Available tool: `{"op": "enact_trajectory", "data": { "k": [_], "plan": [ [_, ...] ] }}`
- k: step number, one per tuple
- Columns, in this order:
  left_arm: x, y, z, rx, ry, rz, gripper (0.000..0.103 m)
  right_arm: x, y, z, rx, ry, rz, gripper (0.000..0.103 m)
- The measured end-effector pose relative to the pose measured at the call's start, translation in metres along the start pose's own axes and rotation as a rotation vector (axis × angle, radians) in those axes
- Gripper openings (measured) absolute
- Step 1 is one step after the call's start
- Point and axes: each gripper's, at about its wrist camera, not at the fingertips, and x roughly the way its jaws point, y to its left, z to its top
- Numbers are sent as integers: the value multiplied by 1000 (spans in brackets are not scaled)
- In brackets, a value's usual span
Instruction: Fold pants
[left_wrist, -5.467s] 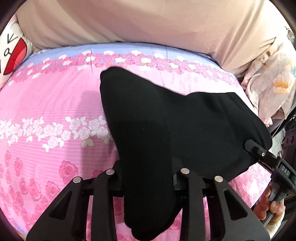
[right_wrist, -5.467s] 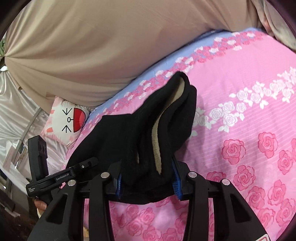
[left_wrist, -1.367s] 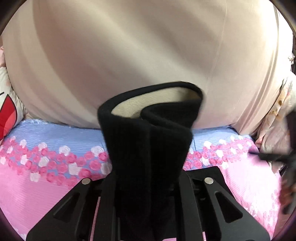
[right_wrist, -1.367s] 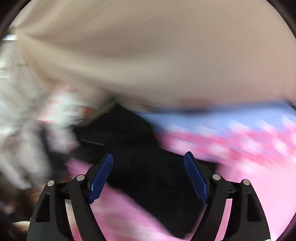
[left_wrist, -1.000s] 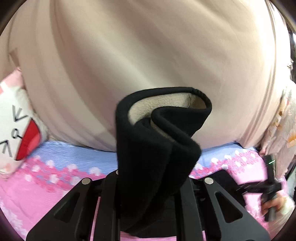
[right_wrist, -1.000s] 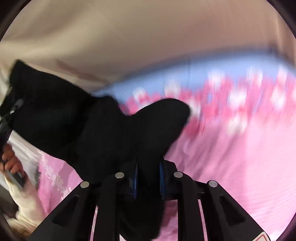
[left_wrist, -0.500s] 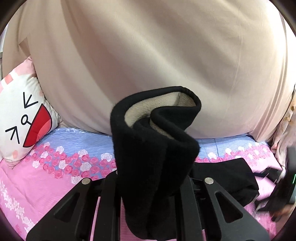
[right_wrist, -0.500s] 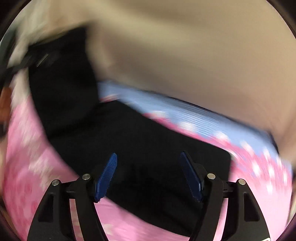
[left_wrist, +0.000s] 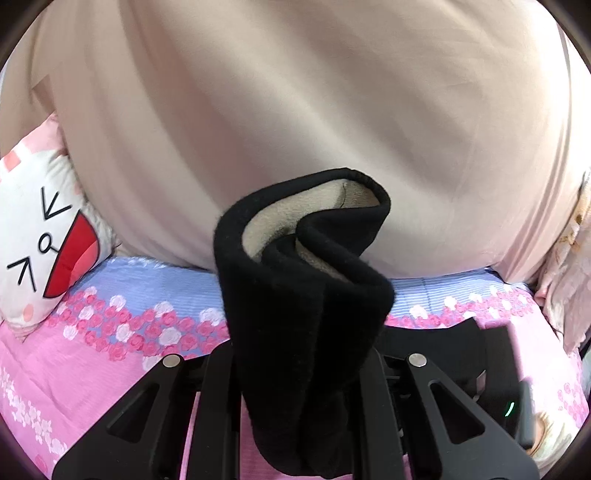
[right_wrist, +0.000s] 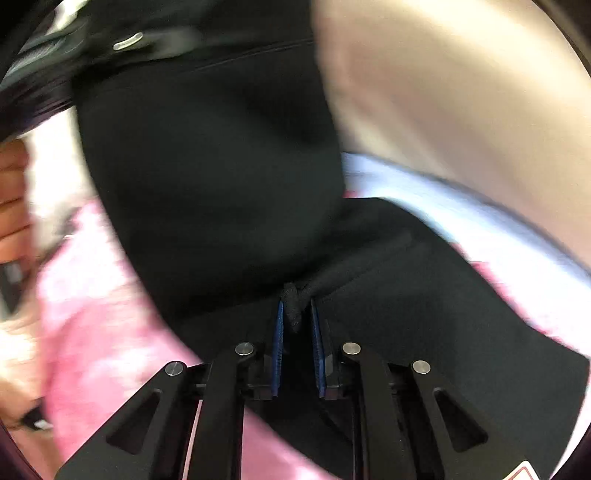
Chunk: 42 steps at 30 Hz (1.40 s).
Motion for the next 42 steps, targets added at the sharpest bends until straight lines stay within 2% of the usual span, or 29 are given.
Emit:
{"op": "enact_trajectory", "data": {
  "k": [1,2,3,5,6,10,11,12,13,14,15,17,18,20,21,22,24,27,29,30,31,32,33,34,35,38,40,42],
  "plan": [
    [1,-6,1,9,1,-13,14,15,7,-7,-10,33,31,19],
    [2,-11,1,13,6,-18,14,28,8,-13,-19,58,9,20],
    [4,-19,0,21,17,-27,14,33,4,-20,-15,45,3,20],
    [6,-36,-4,53,35,-39,14,14,-11,-28,61,-3,58,29],
    [5,-48,-8,84,42,-45,14,-8,-20,-32,92,-38,53,33],
    [11,-103,-21,190,68,-74,16,-110,-76,-59,211,-211,-91,52],
    [17,-125,-26,216,78,-89,20,-137,-97,-72,279,-254,-124,53],
    [23,-143,-32,236,96,-102,29,-160,-113,-86,344,-286,-165,53],
    [38,-170,-45,267,153,-105,40,-174,-121,-96,384,-306,-193,54],
    [50,-187,-57,302,213,-97,78,-192,-134,-113,436,-329,-229,55],
    [65,-208,-76,365,271,-104,95,-203,-144,-128,481,-337,-258,56],
    [75,-234,-118,475,312,-81,95,-215,-159,-156,570,-334,-264,56],
    [69,-240,-133,501,315,-95,95,-217,-163,-168,607,-324,-232,56],
    [49,-237,-144,491,314,-117,96,-210,-172,-176,638,-304,-125,58],
    [36,-230,-145,465,310,-123,96,-193,-184,-166,646,-297,-84,59],
    [29,-222,-144,437,309,-129,96,-183,-183,-164,654,-285,-20,60],
    [11,-192,-137,339,310,-129,98,-165,-175,-153,652,-260,42,62],
    [-4,-152,-128,231,306,-75,98,-128,-156,-125,603,-174,108,64],
    [-13,-119,-121,167,276,0,98,-94,-153,-106,604,-108,143,64],
    [-15,-111,-118,149,268,22,98,-76,-150,-100,591,-66,137,64],
    [-18,-97,-114,119,258,54,98,-60,-146,-96,575,-32,92,65],
    [-19,-86,-109,95,250,69,98,-55,-142,-93,558,-41,68,49],
    [-21,-80,-107,79,244,79,98,-53,-134,-88,523,-60,38,25],
    [-22,-75,-104,67,240,90,98,-52,-129,-82,511,-54,59,16],
    [-24,-67,-99,54,230,103,98,-59,-128,-79,517,-71,73,15],
    [-25,-55,-86,44,187,136,98,-102,-124,-61,455,-152,13,14],
    [-15,-52,-80,41,186,134,98,-130,-138,-62,454,-192,-49,15],
    [4,-50,-82,12,212,103,98,-132,-163,-73,493,-166,-99,18]
  ]
}}
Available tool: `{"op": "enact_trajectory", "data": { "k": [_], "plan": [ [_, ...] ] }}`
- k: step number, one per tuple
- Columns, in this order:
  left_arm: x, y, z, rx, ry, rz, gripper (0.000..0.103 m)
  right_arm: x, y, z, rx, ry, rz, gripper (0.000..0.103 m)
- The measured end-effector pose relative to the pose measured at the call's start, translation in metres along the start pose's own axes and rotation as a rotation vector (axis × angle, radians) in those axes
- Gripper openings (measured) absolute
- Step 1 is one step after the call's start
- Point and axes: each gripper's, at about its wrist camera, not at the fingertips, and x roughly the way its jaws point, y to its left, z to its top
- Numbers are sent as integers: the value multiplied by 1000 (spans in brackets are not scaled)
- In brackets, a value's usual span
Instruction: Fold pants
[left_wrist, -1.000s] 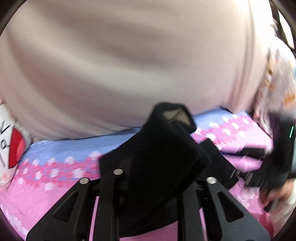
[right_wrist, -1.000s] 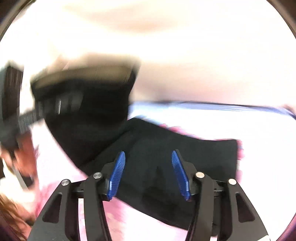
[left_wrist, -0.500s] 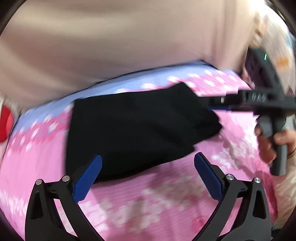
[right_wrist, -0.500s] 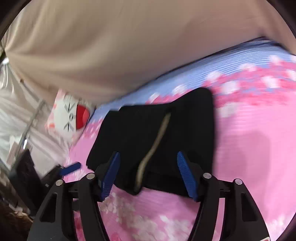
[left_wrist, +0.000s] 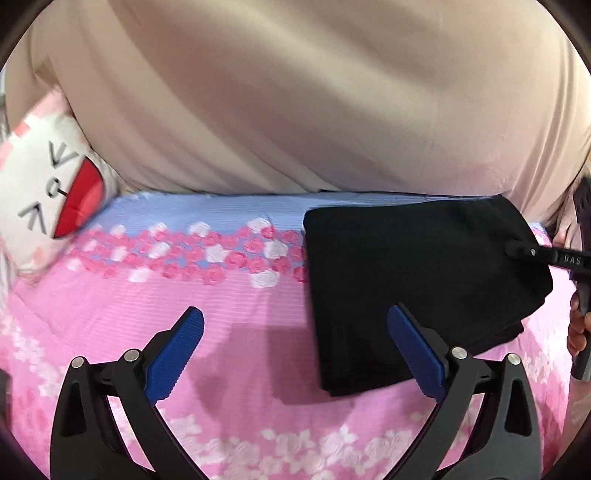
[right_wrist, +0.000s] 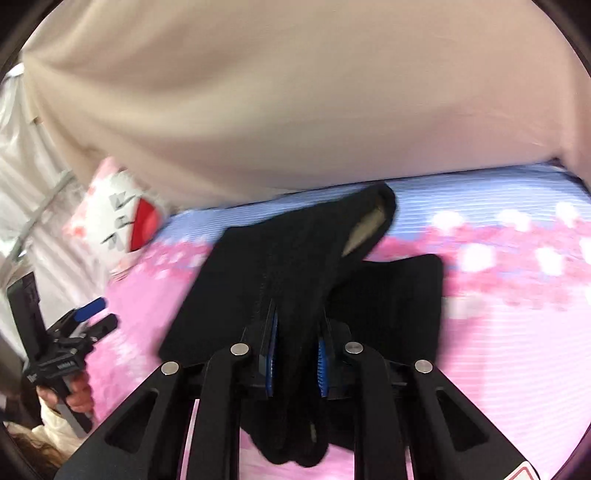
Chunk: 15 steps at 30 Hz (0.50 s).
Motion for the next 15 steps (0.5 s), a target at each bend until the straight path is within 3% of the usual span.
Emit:
{"op": "enact_trajectory", "data": {
  "k": [2,3,4,5,7,9,12,15],
  "plan": [
    [24,-2,-2,-38,57,-48,98,18,-32,-8,52,71,-88,32],
    [35,-4,-5,-67,85,-69,98,29,-47,-17,89,108,-132,34],
    [42,-4,-6,-84,101,-81,98,28,-53,-25,120,89,-107,38],
    [48,-6,-8,-103,117,-95,98,18,-53,-31,151,44,-89,53],
    [51,-9,-12,-119,121,-116,98,-2,-44,-40,146,0,-149,72],
    [52,-17,-16,-111,124,-117,98,-13,-39,-48,137,-25,-157,73],
    [66,-26,-21,-93,161,-112,98,-7,-43,-59,192,33,-99,73],
    [85,-31,-27,-110,212,-133,97,10,-44,-67,223,72,-97,73]
  ]
}}
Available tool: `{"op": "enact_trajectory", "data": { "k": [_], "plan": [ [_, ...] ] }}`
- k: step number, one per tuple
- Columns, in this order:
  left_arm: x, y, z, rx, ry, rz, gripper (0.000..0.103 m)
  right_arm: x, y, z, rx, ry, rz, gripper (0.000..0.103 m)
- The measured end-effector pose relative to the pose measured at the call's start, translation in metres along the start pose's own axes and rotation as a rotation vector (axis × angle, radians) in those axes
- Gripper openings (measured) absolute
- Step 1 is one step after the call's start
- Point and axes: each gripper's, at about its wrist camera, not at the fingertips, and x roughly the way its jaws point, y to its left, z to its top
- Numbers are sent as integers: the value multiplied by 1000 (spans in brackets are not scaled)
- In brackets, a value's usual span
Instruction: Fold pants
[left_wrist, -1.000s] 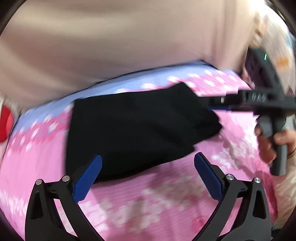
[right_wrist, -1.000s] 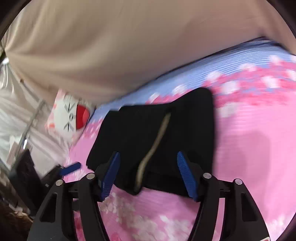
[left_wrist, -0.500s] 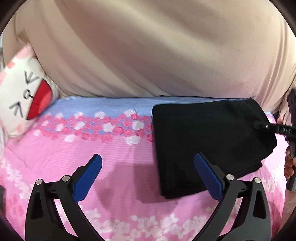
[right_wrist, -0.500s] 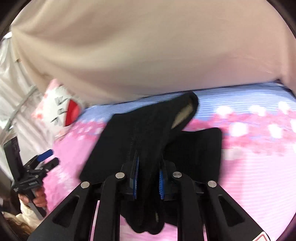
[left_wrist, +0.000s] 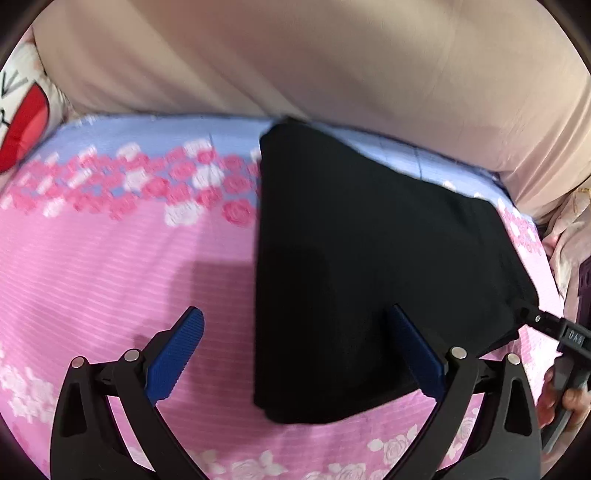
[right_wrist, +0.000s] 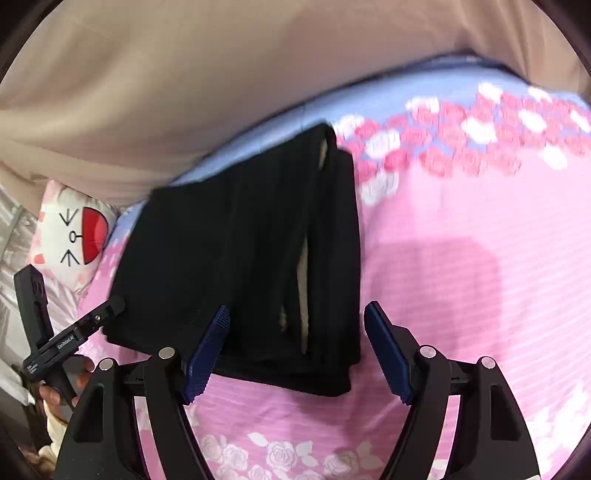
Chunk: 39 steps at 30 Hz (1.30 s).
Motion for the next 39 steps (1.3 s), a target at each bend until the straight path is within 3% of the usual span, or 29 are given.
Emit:
{"op": "enact_trajectory", "data": {
  "k": [1,3,4,5,8,11,24,29,32,33,36,38,39],
  "plan": [
    [5,2,0,-8,13,-15,94,4,1,-3,15,4,17,70],
    [16,5,-1,-40,50,-90,69,8,0,-5,34,-16,30,53],
    [18,7,1,-61,67,-118,68,6,1,-5,32,-27,41,42],
    [16,8,3,-65,63,-118,61,2,2,-5,34,-35,50,37],
    [3,6,12,-42,53,-138,44,-13,15,-5,11,-91,44,34],
    [-17,3,22,-16,16,-145,37,-28,33,0,-14,-145,56,33],
    [-125,-27,62,166,-296,-91,36,-110,95,33,-133,-379,117,33],
    [-137,-33,69,198,-405,-79,38,-127,104,44,-158,-465,127,33],
    [-101,-24,65,166,-369,-50,50,-103,88,45,-119,-438,115,39],
    [-81,-19,60,163,-335,-16,55,-82,76,41,-100,-390,95,41],
    [-41,-1,33,170,-248,180,54,-39,42,16,-23,-267,-33,43],
    [-44,11,24,157,-209,176,54,-48,28,0,0,-303,-72,40],
    [-52,13,24,149,-219,184,54,-59,29,-1,-19,-332,-77,33]
  ]
}}
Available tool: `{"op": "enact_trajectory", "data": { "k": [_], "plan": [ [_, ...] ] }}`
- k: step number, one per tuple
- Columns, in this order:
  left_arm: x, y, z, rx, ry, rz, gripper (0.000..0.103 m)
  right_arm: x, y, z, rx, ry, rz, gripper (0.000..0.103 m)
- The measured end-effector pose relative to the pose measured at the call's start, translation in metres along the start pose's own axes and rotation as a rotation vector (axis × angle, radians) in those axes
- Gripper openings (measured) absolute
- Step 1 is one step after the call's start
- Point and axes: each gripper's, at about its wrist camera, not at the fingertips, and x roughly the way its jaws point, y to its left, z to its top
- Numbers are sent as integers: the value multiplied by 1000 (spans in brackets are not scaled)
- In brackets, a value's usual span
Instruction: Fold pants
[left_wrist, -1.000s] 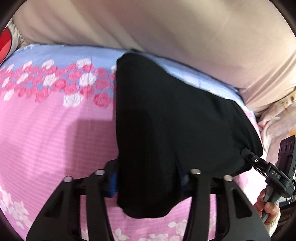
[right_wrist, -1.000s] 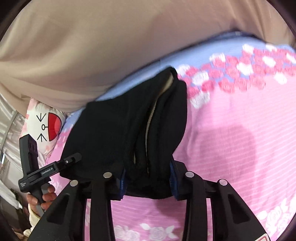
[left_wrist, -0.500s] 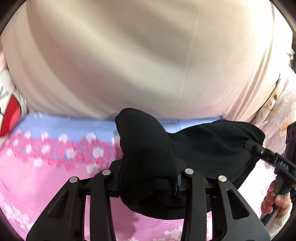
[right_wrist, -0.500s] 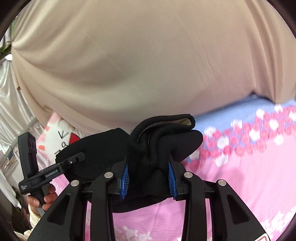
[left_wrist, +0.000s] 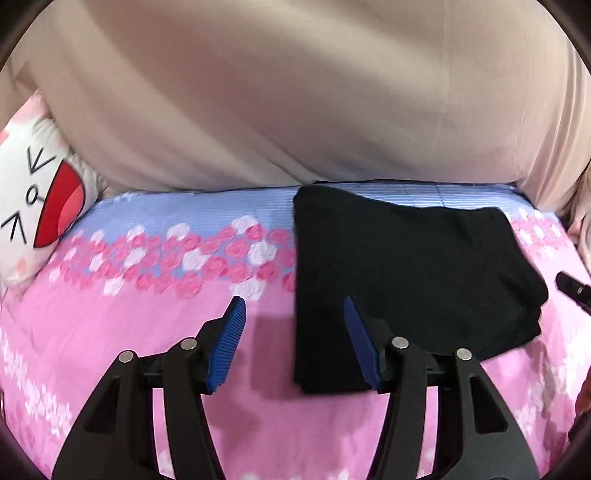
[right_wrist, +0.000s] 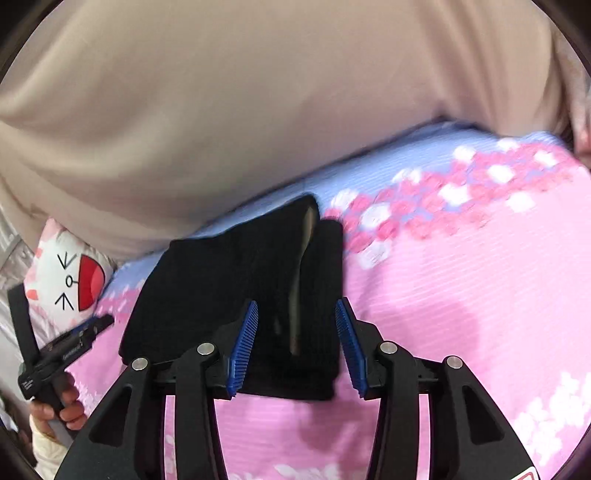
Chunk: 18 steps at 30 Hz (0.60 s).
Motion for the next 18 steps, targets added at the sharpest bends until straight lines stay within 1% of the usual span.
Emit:
{"op": "enact_trajectory", "data": {
  "k": [1,2,4,5,6,7,8,9,10,11,12,13,14,15,16,17,18],
  "plan": [
    [-6,0,4,3,-16,13,54,-8,7,7,-39,-17,-7,16],
    [-14,-3,13,10,-50,25,54,-11,18,15,-76,-27,-5,10],
    [-23,-14,31,6,-98,5,57,-9,44,29,-144,-28,34,10],
    [-22,-22,42,3,-108,-12,65,-1,57,36,-173,-21,54,10],
    [-16,-30,50,2,-109,-22,73,9,68,41,-201,-5,64,9],
    [-8,-39,58,5,-103,-33,75,25,77,48,-223,15,70,9],
    [12,-48,65,3,-75,-26,76,41,80,52,-222,34,71,10],
    [27,-55,66,8,-47,-14,76,63,81,56,-217,67,54,10],
    [47,-60,65,15,-13,11,76,88,75,56,-213,103,3,9],
    [70,-63,59,23,30,51,76,109,64,54,-203,135,-53,5],
    [90,-63,52,34,70,78,75,130,48,48,-191,175,-130,3],
    [106,-61,43,44,109,92,74,136,34,44,-165,152,-99,2],
    [117,-58,34,42,127,78,75,132,28,44,-141,139,-66,2],
    [112,-55,30,28,109,70,75,127,26,46,-111,153,-52,2],
    [103,-57,31,29,101,73,75,117,29,50,-98,156,-70,4],
    [94,-58,31,38,97,83,74,105,36,51,-116,141,-92,10],
    [80,-60,32,42,75,90,73,90,46,51,-148,116,-108,11]
  ]
}}
